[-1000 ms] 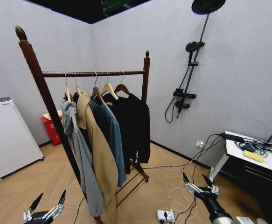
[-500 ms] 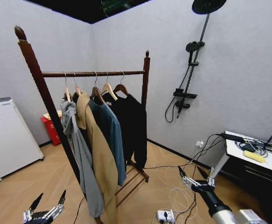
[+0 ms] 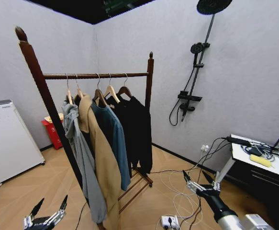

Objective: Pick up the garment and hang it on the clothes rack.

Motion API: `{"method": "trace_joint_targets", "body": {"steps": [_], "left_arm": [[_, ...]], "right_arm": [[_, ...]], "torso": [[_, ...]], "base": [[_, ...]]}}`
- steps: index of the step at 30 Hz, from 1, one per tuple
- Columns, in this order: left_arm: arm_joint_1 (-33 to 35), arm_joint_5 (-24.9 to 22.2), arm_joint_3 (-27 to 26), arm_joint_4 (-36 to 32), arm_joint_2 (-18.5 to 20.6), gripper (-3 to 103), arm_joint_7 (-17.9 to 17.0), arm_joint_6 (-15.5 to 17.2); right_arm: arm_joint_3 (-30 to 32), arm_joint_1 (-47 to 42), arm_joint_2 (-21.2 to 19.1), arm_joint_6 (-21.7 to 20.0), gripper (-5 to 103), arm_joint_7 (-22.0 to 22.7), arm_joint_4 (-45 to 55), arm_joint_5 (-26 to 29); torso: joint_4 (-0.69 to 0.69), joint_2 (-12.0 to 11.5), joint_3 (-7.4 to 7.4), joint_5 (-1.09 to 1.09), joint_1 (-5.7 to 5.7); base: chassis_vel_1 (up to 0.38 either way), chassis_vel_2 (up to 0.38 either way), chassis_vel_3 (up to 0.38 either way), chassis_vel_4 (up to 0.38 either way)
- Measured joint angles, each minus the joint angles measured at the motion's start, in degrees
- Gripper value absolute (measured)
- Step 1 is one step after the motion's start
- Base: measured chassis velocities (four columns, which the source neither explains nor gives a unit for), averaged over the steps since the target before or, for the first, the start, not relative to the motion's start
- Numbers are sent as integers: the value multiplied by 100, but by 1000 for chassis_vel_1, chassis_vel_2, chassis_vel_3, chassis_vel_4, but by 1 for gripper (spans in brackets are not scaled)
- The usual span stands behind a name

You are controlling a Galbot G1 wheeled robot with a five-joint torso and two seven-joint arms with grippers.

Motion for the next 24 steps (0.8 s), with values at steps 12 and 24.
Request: {"method": "trace_joint_targets", "body": {"steps": [12,24], "left_arm": [[0,0,0,0,0,100,0,0],[0,0,0,0,0,100,0,0]], "right_arm": [[-2,5,4,0,100,2,-8,-2],[-3,8,6,1,100,3,-12,-6]], "torso": [[0,-1,0,0,1],[0,-2,2,0,4]], "base": [[98,-101,-111,104],[36,-61,-51,45]]}}
